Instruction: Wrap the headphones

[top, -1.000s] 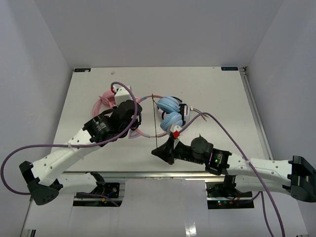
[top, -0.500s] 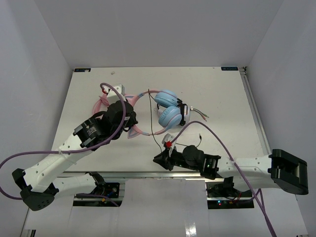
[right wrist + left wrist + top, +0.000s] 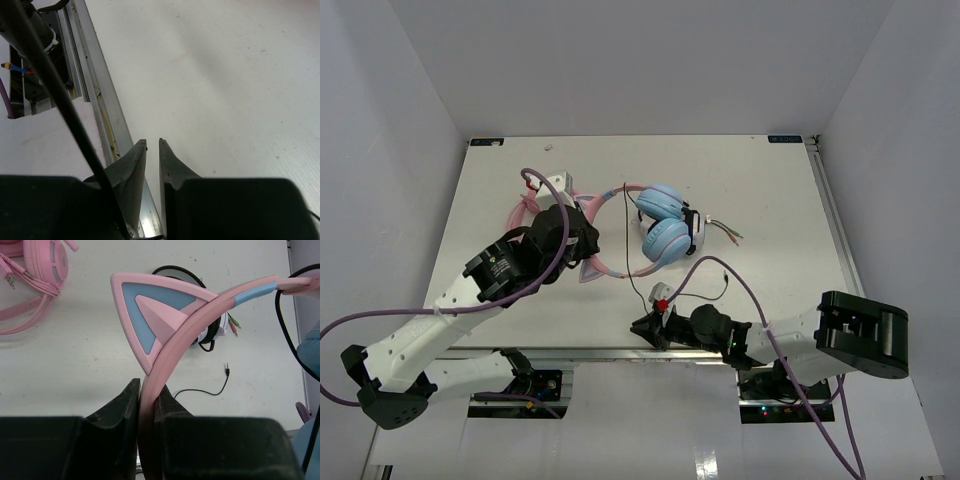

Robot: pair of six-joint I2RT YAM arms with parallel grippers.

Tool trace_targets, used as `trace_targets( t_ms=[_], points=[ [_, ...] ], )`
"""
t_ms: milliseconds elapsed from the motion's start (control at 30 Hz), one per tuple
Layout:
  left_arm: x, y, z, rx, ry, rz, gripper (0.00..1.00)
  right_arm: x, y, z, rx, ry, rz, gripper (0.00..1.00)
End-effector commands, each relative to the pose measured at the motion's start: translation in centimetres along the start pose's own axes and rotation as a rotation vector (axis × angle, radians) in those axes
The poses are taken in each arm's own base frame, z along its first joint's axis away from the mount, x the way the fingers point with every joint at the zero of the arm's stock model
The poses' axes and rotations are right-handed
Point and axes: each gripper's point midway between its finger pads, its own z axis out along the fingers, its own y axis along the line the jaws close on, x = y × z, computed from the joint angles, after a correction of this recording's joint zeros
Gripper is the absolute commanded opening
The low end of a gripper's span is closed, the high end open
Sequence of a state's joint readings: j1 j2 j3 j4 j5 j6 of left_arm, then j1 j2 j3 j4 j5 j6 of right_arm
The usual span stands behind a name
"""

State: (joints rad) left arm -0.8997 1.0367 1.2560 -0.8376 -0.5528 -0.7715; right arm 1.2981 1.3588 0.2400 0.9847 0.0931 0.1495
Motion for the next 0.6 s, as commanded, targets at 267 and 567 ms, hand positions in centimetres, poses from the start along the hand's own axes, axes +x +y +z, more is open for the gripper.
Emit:
trace_targets(
  t_ms=[267, 567],
  points=[
    [-3.5, -3.4, -5.3, 0.275, -0.043, -0.105, 0.00, -1.5, -0.7, 1.7, 0.024, -0.119, -0.032, 0.14],
    [-2.0, -3.7, -8.0, 0.403, 0.031, 0.017, 0.00, -2.0, -3.2, 0.6, 0.123, -0.149, -0.017, 0.08]
  ],
)
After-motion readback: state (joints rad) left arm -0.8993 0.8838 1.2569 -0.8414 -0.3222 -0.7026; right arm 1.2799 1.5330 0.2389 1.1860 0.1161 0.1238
